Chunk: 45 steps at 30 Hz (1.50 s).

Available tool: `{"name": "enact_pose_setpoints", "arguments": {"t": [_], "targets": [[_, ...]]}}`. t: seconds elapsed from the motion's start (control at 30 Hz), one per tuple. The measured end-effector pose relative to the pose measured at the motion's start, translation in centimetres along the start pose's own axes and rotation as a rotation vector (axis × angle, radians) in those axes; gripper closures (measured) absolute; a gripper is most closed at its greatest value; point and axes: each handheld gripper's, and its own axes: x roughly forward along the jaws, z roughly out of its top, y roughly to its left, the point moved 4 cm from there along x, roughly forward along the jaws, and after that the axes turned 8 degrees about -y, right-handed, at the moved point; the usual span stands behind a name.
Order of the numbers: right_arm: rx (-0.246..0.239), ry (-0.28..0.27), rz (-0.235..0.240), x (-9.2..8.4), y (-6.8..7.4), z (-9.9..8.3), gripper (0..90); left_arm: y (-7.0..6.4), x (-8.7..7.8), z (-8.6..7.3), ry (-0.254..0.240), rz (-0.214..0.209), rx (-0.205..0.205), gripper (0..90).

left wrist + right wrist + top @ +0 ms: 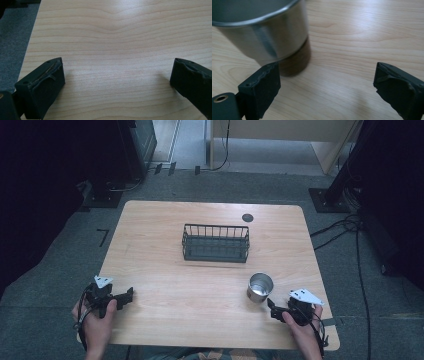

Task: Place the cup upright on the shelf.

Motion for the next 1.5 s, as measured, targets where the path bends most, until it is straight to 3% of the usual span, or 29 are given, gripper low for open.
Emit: {"name": "enact_pose_setpoints", "arguments": {"t": [0.43,0.6,0.77,1.23,1.5], "targets": [[0.001,-0.001,0.103,1.0,2.2,0.3,7.2,0.0,0.0,0.0,0.000,0.000,0.000,0.0],[0.003,-0.007,0.117,1.4,2.9,0.5,8.8,0.0,0.0,0.0,0.000,0.000,0.000,0.0],[0.034,-0.025,0.138,2.0,3.4,1.1,8.9,0.0,0.0,0.0,0.000,0.000,0.000,0.0],[0.048,-0.058,0.106,3.9,4.4,2.3,9.1,0.0,0.0,0.0,0.000,0.000,0.000,0.0],[0.054,-0.066,0.094,4.7,4.9,2.8,14.8,0.0,0.0,0.0,0.000,0.000,0.000,0.0]]}}
